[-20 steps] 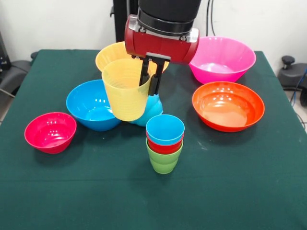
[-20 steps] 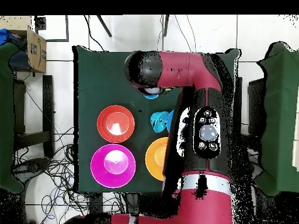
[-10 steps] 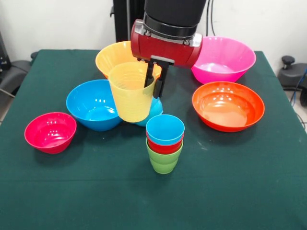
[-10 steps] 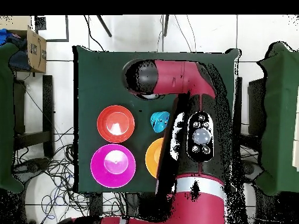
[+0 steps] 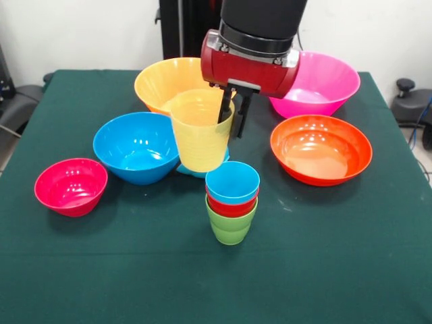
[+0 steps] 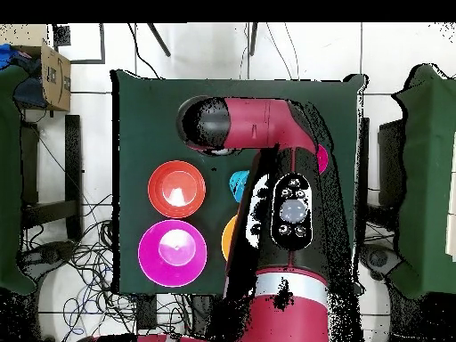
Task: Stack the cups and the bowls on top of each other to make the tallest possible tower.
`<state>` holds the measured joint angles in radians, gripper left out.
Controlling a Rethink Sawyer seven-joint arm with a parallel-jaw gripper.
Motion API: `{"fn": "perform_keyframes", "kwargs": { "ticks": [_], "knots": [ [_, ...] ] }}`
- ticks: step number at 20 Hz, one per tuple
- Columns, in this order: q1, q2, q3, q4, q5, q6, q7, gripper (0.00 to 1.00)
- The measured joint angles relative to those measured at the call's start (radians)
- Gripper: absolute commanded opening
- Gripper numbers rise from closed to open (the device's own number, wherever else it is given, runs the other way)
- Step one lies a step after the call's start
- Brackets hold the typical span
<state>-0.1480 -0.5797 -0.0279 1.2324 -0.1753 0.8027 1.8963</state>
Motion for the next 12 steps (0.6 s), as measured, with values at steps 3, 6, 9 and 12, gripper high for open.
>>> {"fn": "perform_keyframes", "kwargs": {
  "ticks": [3, 6, 9, 12],
  "knots": [
    [0.013, 0.002, -0.016, 0.000, 0.008, -0.008, 0.017, 0.00],
    [0.022, 0.002, -0.026, 0.004, 0.016, -0.025, 0.028, 0.00],
    [0.025, 0.002, -0.029, 0.009, 0.019, -0.038, 0.033, 0.00],
    [0.026, 0.002, -0.030, 0.017, 0.022, -0.066, 0.037, 0.00]
  ]
}}
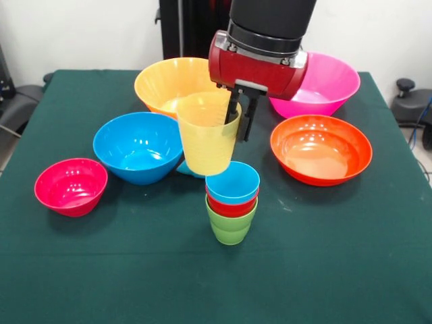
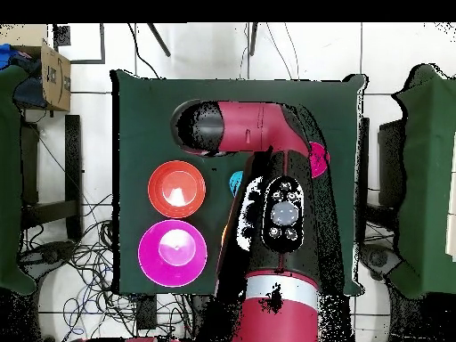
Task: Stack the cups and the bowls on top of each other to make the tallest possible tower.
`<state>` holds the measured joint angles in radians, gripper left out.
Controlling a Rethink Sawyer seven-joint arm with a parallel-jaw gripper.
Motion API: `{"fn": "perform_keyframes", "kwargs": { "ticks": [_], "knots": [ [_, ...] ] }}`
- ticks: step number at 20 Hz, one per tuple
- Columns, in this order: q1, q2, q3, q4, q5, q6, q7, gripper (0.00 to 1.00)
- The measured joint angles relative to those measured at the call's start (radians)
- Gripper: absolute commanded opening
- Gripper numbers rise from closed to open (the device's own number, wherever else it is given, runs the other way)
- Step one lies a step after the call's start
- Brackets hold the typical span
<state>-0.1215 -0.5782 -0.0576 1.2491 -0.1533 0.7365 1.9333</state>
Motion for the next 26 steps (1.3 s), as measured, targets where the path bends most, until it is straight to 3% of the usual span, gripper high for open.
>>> {"fn": "perform_keyframes", "kwargs": {
  "ticks": [13, 26],
  "knots": [
    [0.007, 0.019, -0.010, 0.034, 0.016, -0.100, 0.003, 0.00],
    [0.031, 0.019, -0.038, 0.047, 0.049, -0.106, 0.003, 0.00]
  ]
}}
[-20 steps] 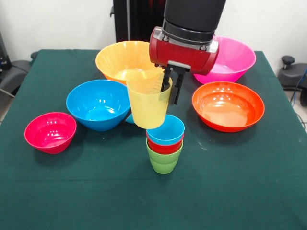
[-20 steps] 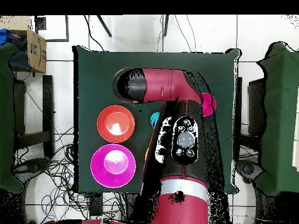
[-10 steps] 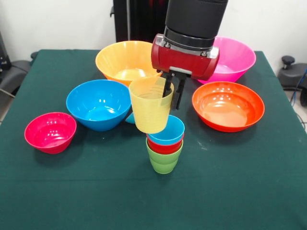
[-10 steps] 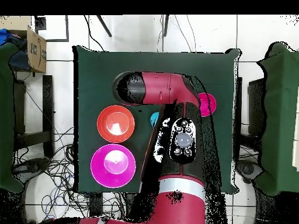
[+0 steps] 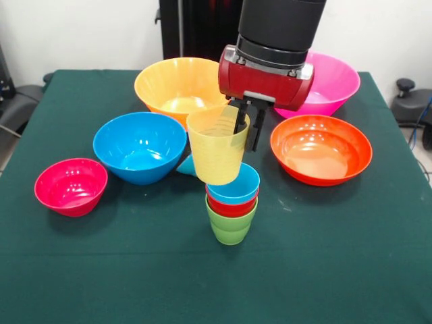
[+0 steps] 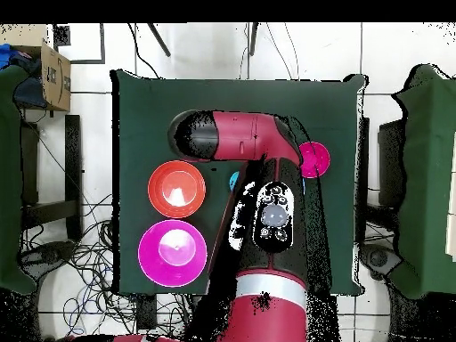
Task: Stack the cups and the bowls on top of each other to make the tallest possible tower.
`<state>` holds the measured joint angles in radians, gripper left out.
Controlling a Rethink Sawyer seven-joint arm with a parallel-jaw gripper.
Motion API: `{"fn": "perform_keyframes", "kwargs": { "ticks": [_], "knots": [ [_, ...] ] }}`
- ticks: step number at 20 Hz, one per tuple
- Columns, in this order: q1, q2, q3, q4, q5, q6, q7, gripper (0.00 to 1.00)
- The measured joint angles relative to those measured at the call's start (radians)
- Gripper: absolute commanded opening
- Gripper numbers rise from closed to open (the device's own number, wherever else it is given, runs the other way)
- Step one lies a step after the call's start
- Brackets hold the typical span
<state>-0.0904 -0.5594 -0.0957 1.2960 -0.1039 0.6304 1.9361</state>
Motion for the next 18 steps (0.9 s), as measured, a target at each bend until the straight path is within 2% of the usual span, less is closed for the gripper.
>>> {"fn": "perform_keyframes", "kwargs": {
  "ticks": [12, 18],
  "knots": [
    [0.031, 0.000, -0.038, 0.002, 0.023, -0.003, 0.000, 0.00],
    [0.045, 0.008, -0.047, 0.014, 0.038, -0.043, 0.006, 0.00]
  ]
}}
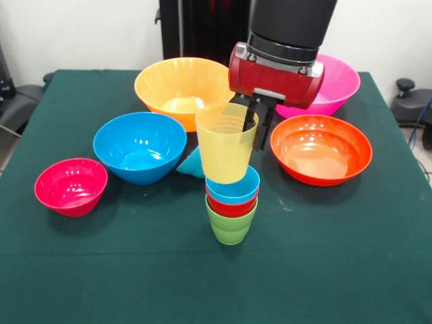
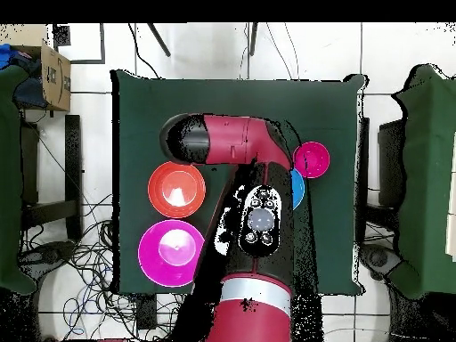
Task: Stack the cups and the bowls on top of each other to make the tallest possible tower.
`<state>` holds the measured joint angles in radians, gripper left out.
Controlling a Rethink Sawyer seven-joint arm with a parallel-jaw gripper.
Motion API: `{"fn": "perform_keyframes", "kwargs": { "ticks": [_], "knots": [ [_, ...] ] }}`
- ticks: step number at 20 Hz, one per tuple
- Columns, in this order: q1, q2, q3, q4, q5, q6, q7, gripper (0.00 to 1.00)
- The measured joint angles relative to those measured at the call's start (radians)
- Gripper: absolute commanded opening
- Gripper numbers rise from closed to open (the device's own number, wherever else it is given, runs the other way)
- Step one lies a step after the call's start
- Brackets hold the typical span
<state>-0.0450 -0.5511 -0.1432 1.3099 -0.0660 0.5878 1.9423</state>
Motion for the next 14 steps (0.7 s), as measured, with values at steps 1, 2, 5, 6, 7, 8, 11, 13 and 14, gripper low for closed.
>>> {"fn": "perform_keyframes", "kwargs": {
  "ticks": [1, 2, 5, 6, 7, 8, 11, 13, 14],
  "knots": [
    [0.001, 0.003, -0.001, 0.002, 0.001, -0.007, 0.002, 0.00],
    [0.002, 0.005, -0.003, 0.004, 0.003, -0.012, 0.003, 0.00],
    [0.006, 0.014, -0.006, 0.015, 0.008, -0.039, 0.013, 0.00],
    [0.006, 0.016, -0.007, 0.019, 0.009, -0.045, 0.016, 0.00],
    [0.006, 0.017, -0.008, 0.021, 0.010, -0.049, 0.018, 0.00],
    [0.007, 0.021, -0.011, 0.025, 0.011, -0.057, 0.024, 0.00],
    [0.007, 0.027, -0.018, 0.029, 0.011, -0.063, 0.031, 0.00],
    [0.007, 0.030, -0.021, 0.032, 0.011, -0.066, 0.034, 0.00],
    [0.007, 0.033, -0.024, 0.037, 0.011, -0.070, 0.037, 0.00]
  ]
}}
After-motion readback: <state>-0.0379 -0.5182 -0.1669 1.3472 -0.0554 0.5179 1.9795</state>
